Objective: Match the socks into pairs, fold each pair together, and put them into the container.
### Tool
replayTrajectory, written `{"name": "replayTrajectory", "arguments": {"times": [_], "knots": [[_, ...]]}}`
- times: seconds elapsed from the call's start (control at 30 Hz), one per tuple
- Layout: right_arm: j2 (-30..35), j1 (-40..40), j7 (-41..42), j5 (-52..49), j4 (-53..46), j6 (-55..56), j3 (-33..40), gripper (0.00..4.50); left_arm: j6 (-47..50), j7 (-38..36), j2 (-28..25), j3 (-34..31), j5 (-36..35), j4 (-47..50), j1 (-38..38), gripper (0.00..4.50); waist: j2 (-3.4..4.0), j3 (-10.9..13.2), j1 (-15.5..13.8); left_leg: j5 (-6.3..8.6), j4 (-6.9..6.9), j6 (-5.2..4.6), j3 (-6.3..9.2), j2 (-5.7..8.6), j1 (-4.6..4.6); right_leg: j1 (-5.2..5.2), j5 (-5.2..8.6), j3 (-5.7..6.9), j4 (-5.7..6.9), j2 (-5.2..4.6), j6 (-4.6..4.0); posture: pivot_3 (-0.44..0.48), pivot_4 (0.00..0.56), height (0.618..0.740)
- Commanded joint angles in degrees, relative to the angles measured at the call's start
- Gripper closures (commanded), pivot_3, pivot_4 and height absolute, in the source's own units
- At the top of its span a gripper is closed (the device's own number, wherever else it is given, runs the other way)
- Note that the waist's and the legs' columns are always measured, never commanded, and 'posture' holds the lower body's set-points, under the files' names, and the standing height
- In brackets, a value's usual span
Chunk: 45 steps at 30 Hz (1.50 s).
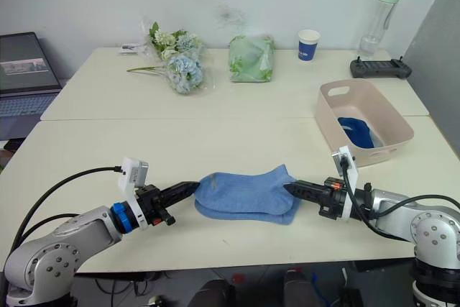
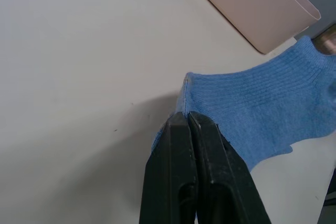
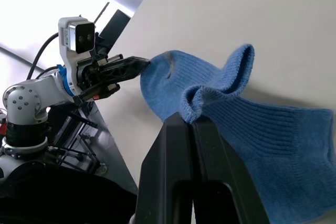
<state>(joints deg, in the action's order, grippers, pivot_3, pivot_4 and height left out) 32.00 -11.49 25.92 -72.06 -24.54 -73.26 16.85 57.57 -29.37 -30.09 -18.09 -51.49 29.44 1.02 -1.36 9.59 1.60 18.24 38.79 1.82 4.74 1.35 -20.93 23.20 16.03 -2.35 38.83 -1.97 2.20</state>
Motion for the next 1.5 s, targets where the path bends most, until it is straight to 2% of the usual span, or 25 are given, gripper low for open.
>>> {"name": "replayTrajectory", "arguments": {"times": [0.03, 0.7, 1.03, 1.5], "knots": [[0.65, 1.31, 0.58, 0.10, -1.03, 2.08, -0.83, 4.50, -1.80, -0.42, -1.13, 0.46, 0.17, 1.74, 0.35, 4.47, 0.00, 0.00, -0.08, 0.00, -0.01, 0.00, 0.01, 0.00, 0.00, 0.00, 0.00, 0.00, -0.01, 0.00, 0.00, 0.000, 0.150, 0.740], [0.66, 4.32, -0.81, 1.14, -0.85, 5.47, -4.49, 4.50, -4.16, 0.29, -1.19, 1.50, 0.51, 1.30, 1.39, 4.47, 0.00, 0.00, -0.06, 0.00, -0.02, 0.00, 0.00, 0.00, -0.01, -0.01, 0.01, 0.00, -0.05, 0.00, 0.01, 0.000, 0.150, 0.740], [1.33, 4.79, 0.90, 5.00, -0.45, 7.51, -7.35, 4.50, -4.91, 0.26, -1.19, 1.99, 1.74, 0.44, 2.14, 4.47, 0.00, 0.00, -0.06, 0.00, -0.02, 0.00, 0.00, 0.00, -0.01, -0.01, 0.01, 0.00, -0.06, 0.00, 0.01, 0.000, 0.150, 0.740], [1.71, 5.13, 1.79, 10.52, 1.37, 9.68, -7.74, 4.50, -6.19, -1.01, -1.61, 4.69, 4.41, -1.03, 2.27, 4.47, 0.00, 0.00, -0.06, 0.00, -0.03, 0.00, 0.01, 0.00, -0.01, -0.01, 0.01, -0.01, -0.07, 0.00, 0.01, 0.000, 0.150, 0.740]]}}
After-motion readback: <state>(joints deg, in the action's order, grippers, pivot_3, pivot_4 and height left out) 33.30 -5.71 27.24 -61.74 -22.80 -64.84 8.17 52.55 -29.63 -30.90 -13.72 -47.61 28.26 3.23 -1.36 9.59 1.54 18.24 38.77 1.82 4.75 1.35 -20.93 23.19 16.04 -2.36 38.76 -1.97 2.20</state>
